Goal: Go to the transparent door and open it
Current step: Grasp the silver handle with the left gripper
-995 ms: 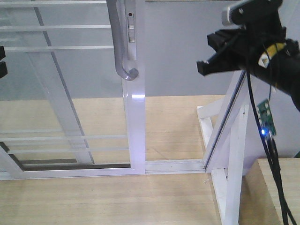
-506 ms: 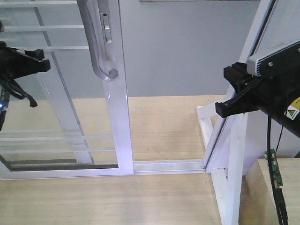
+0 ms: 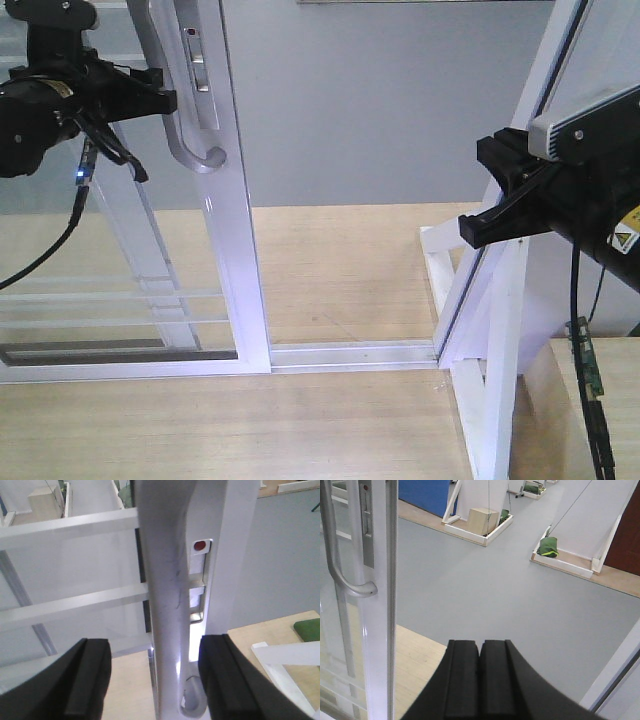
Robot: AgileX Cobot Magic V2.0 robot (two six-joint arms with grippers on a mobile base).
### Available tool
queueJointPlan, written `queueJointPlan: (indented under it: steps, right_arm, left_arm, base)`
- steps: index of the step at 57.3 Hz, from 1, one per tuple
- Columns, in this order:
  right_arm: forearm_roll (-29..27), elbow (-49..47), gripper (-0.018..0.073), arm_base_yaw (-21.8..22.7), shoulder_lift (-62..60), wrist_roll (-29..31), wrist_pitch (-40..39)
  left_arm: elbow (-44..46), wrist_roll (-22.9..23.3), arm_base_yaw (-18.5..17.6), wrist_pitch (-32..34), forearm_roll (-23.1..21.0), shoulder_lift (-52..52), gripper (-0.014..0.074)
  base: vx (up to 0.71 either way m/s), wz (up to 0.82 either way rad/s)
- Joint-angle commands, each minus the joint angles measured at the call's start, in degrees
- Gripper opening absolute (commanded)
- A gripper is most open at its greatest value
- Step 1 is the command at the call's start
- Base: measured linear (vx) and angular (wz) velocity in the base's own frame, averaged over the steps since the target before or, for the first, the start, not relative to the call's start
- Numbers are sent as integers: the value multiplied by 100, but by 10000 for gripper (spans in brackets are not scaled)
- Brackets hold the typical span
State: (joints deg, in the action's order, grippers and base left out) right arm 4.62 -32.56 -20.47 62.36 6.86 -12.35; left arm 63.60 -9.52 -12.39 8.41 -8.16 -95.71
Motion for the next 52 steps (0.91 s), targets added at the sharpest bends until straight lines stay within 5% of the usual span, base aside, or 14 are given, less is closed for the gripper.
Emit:
queueJointPlan:
  steps: [1,32,39,49,52]
  right_arm:
    - [47,-156,2,39,-73,122,-516]
    - [47,-156,2,39,-73,155,-515]
    - [47,-156,2,39,-73,167,-522]
    - [47,-156,2,39,-73,173,-528]
    - [47,-156,2,39,-73,173,-528]
  left_arm:
    - [366,112,-21,499,1,103,493]
    - [1579,112,-21,448,-44,-880,455]
    - [1576,112,-21,417,-44,-893,315]
    - [1576,85,-21,276,-33,-806,-10]
    - [1576,85,-21,254,-38,-757,-8]
  base:
    - [0,0]
    - [0,0]
    - [0,0]
    - [0,0]
    - [0,0]
